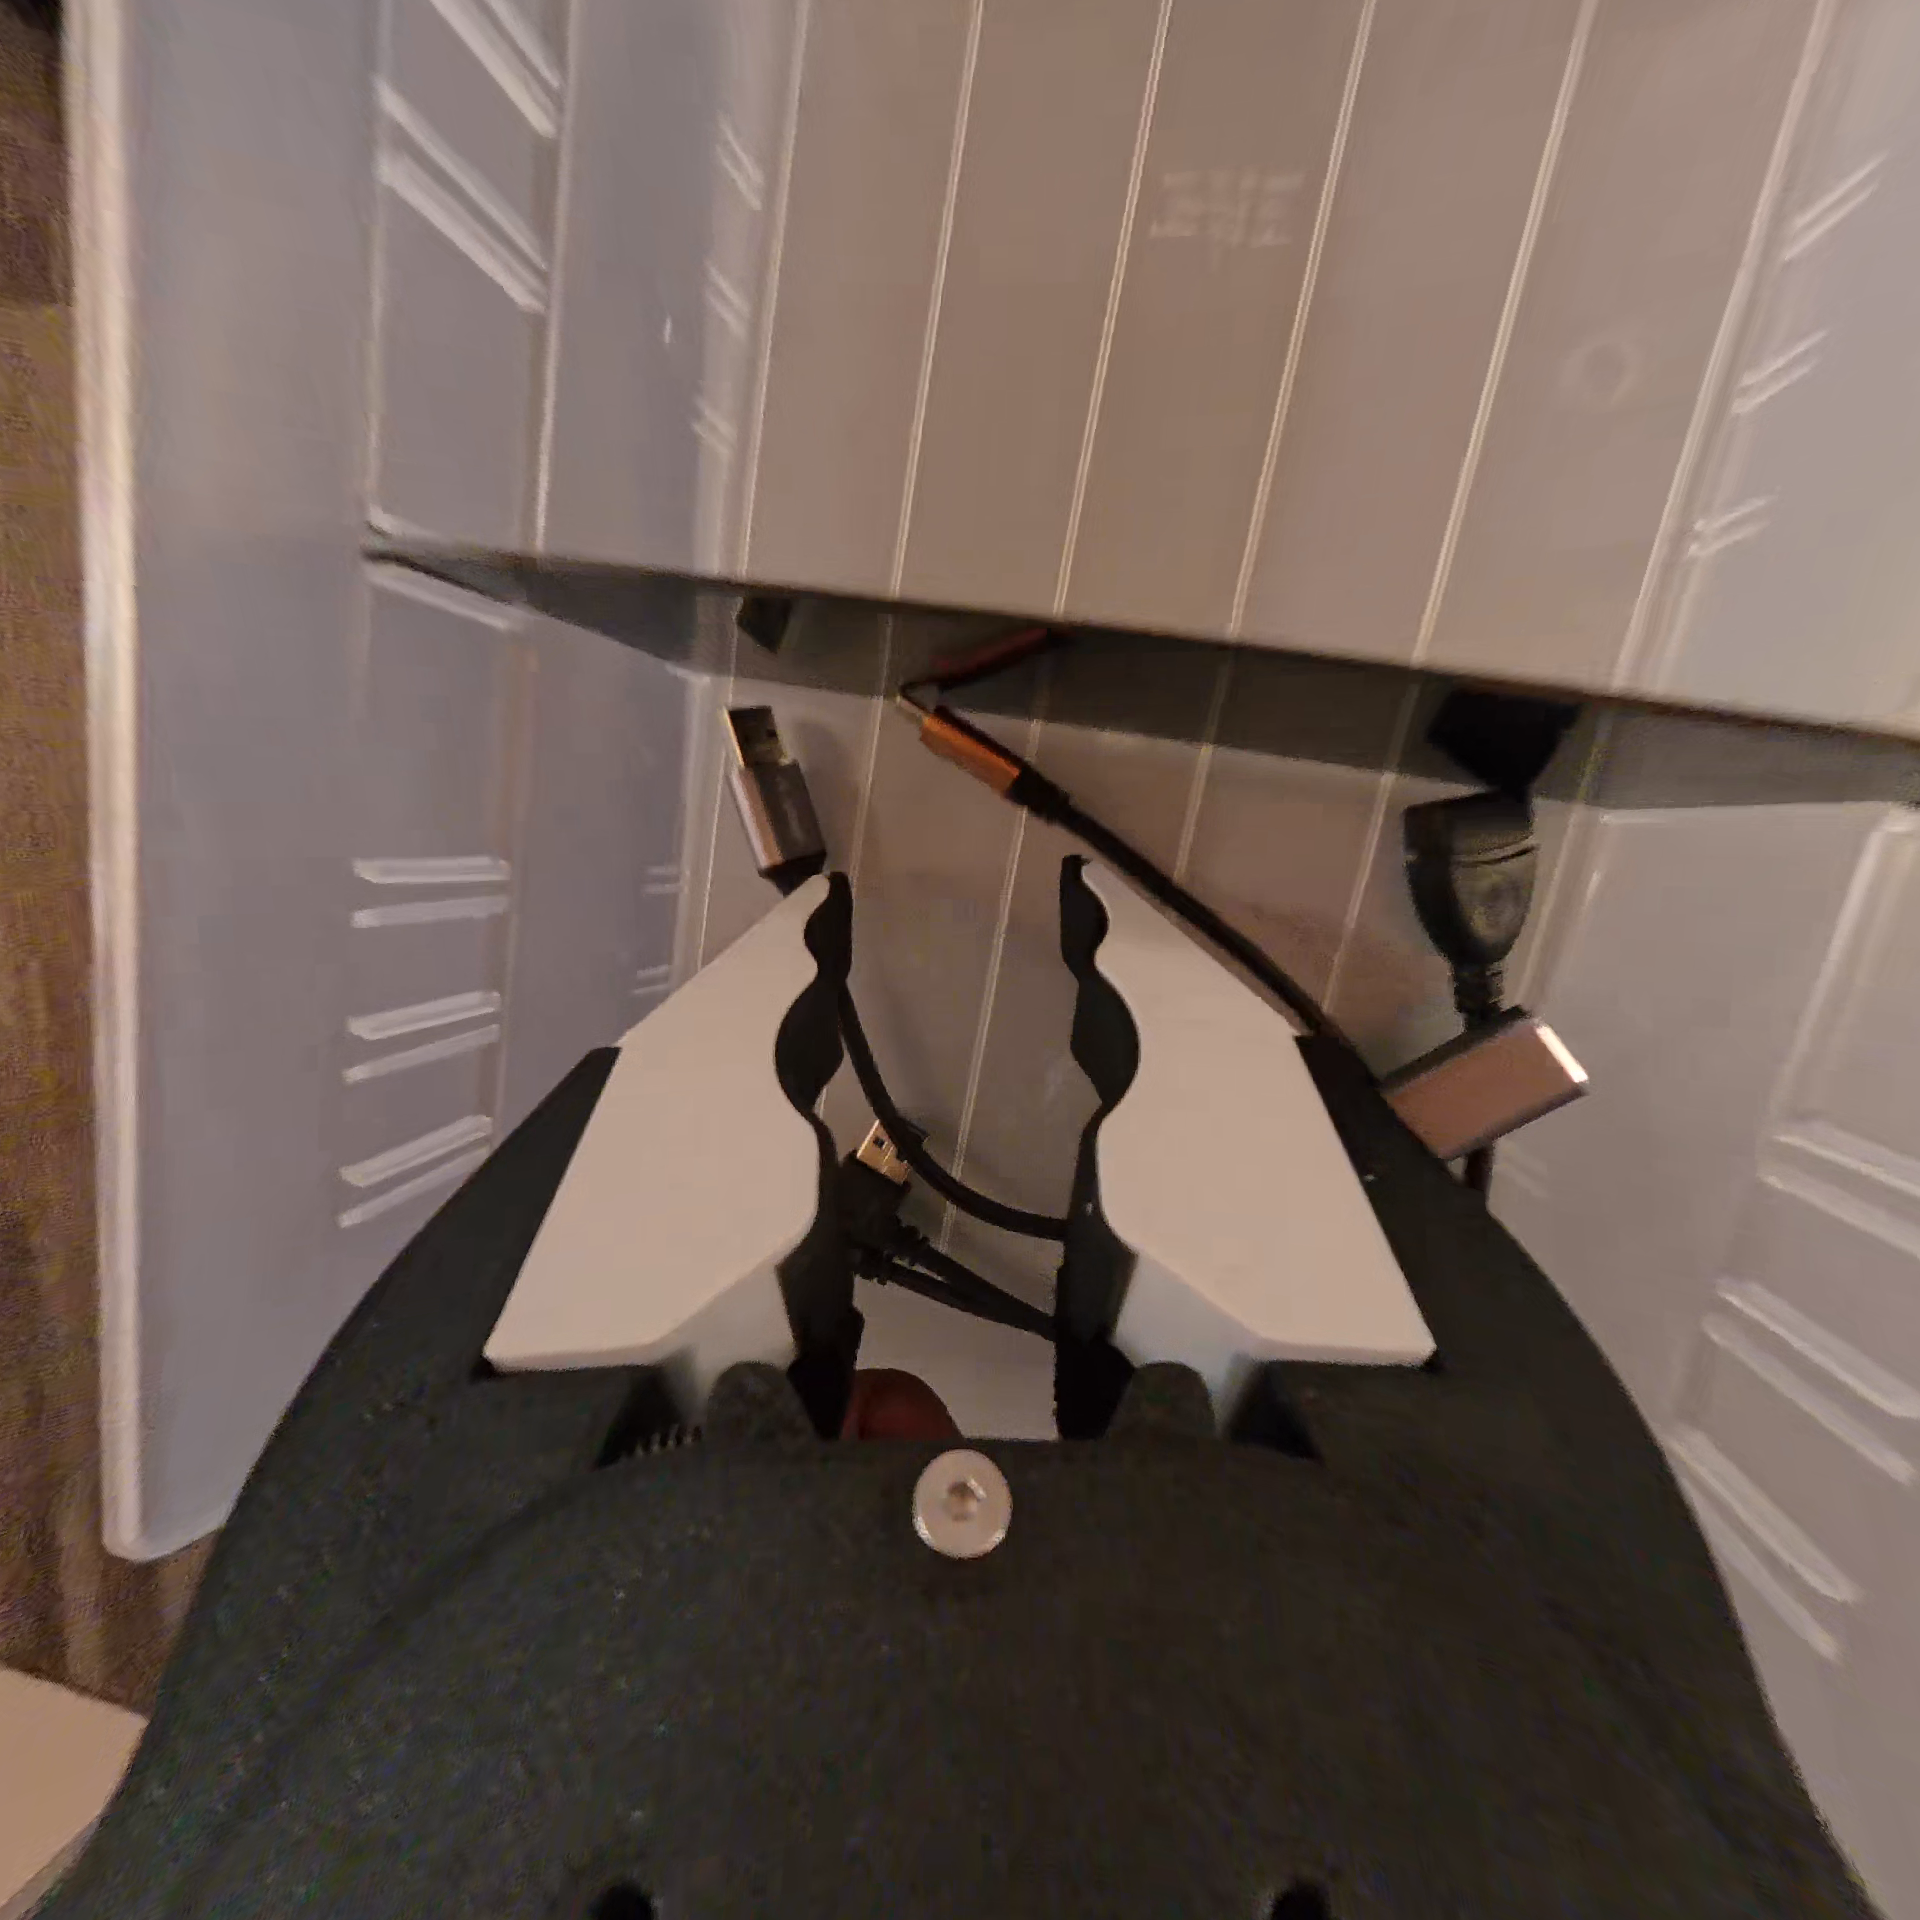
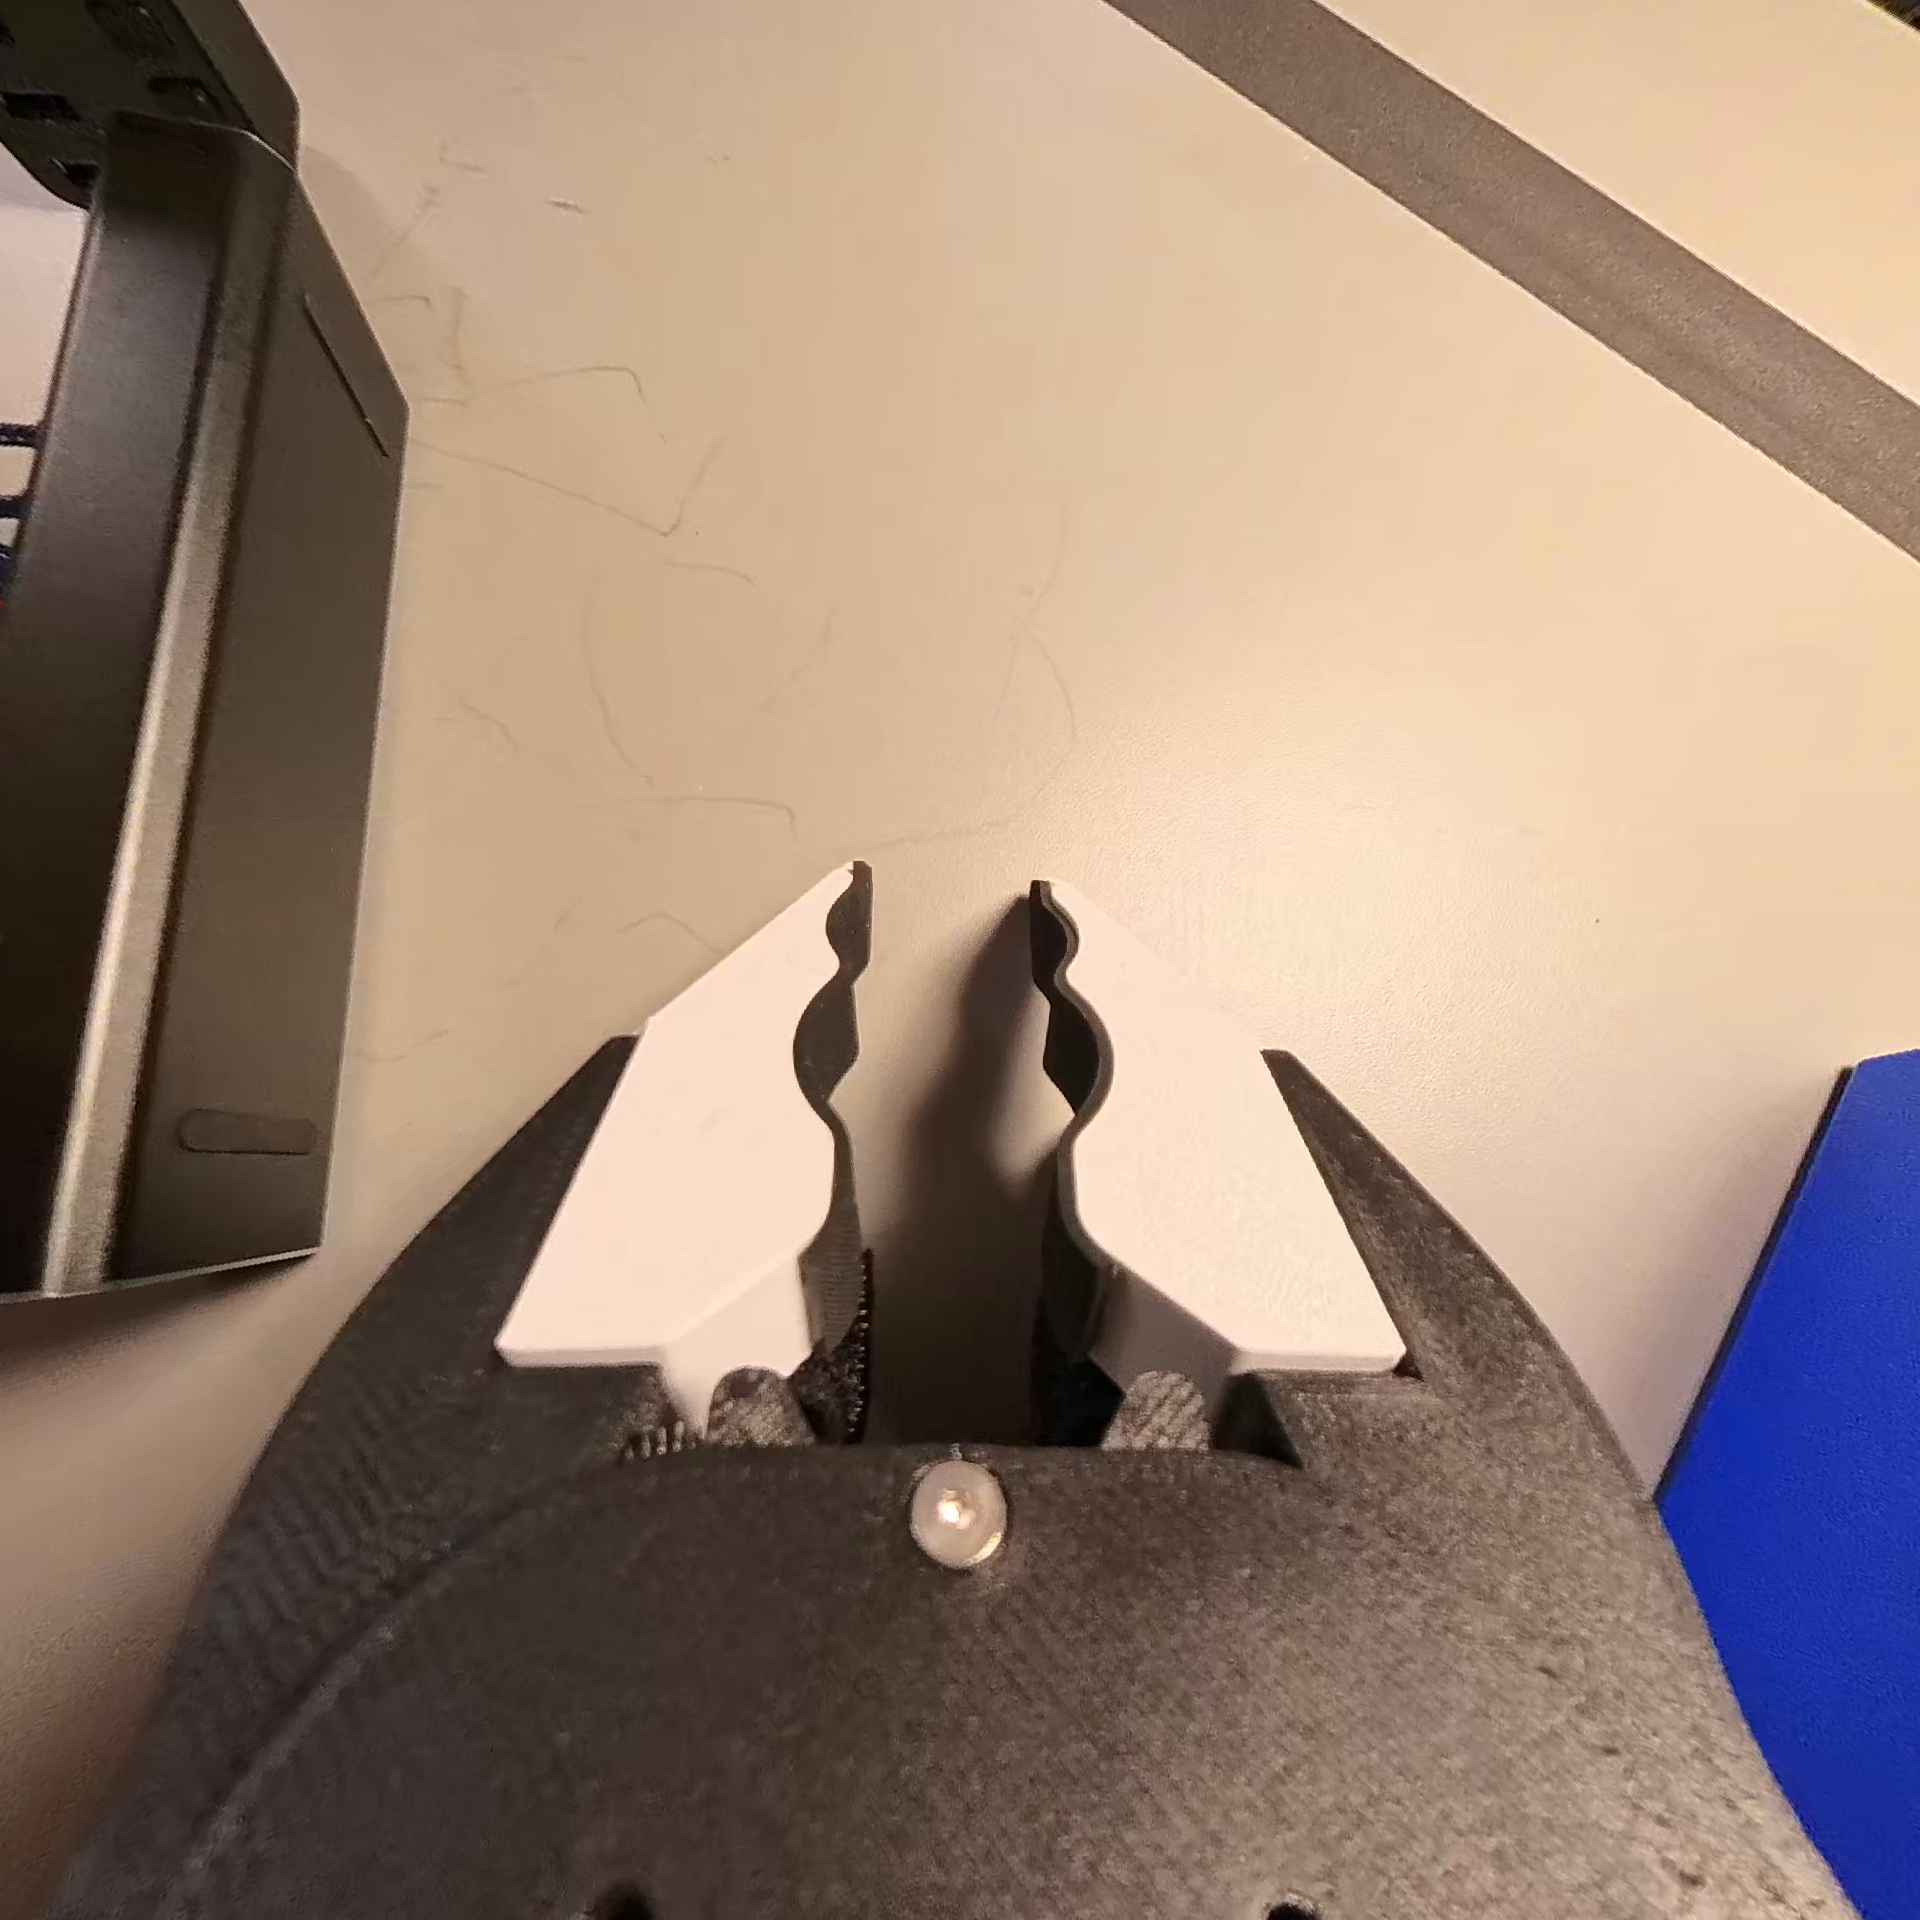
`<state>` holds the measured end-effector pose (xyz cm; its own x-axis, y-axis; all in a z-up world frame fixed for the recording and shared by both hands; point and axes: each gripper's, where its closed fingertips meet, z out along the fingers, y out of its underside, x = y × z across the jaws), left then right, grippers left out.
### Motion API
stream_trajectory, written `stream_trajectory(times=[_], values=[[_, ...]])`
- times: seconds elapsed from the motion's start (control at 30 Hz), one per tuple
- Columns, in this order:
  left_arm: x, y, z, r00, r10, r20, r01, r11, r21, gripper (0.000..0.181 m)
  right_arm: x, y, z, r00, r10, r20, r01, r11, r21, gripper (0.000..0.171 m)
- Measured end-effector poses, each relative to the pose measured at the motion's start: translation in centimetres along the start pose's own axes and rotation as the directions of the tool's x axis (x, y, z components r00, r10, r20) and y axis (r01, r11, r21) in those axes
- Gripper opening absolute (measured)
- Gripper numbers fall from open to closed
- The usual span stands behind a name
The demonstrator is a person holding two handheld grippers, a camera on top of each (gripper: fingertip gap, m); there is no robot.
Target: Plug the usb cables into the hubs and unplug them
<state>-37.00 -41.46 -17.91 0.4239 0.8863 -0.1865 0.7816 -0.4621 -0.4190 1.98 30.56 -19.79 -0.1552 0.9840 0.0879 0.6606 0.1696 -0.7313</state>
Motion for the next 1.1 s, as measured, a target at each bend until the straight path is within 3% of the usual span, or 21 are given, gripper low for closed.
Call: stream_trajectory(times=[0.1,0.23,0.33,0.5,0.63,0.77,0.87,1.0,1.1], values=[[0.4,-1.4,0.0,0.998,-0.043,-0.036,0.044,0.999,0.017,0.044,0.0,0.0,0.0,1.0,-0.007,-0.002,0.007,1.0,0.001,0.03],[0.9,-1.0,2.0,0.992,-0.094,-0.082,0.088,0.994,-0.072,0.048,-0.1,0.0,0.0,1.0,-0.014,-0.004,0.014,1.0,0.001,0.029],[0.9,-1.6,2.6,0.981,-0.145,-0.128,0.143,0.989,-0.026,0.021,-0.1,0.0,0.0,1.0,-0.024,-0.009,0.024,1.0,0.003,0.028],[0.4,-1.5,1.5,0.969,-0.179,-0.171,0.19,0.981,0.051,0.012,-0.2,0.0,0.0,0.999,-0.036,-0.015,0.036,0.999,0.004,0.027],[-0.2,-3.3,-3.4,0.938,-0.22,-0.269,0.292,0.919,0.266,0.01,-0.2,0.0,-0.1,0.999,-0.039,-0.011,0.039,0.999,0.005,0.026],[-0.7,-5.4,-11.1,0.923,-0.165,-0.347,0.333,0.793,0.51,0.008,-0.3,0.0,-0.1,0.999,-0.042,-0.007,0.042,0.999,0.005,0.026],[-0.7,-6.5,-17.2,0.913,-0.086,-0.398,0.349,0.67,0.655,0.008,-0.3,0.0,-0.1,0.999,-0.047,-0.005,0.047,0.999,0.006,0.026],[-0.8,-7.2,-22.7,0.902,0.018,-0.432,0.36,0.521,0.774,0.008,-0.5,0.0,-0.2,0.998,-0.06,-0.008,0.06,0.998,0.008,0.025],[-0.8,-7.5,-27.1,0.907,0.104,-0.408,0.354,0.336,0.873,0.008,-0.5,0.1,-0.2,0.998,-0.065,-0.011,0.065,0.998,0.009,0.025]])
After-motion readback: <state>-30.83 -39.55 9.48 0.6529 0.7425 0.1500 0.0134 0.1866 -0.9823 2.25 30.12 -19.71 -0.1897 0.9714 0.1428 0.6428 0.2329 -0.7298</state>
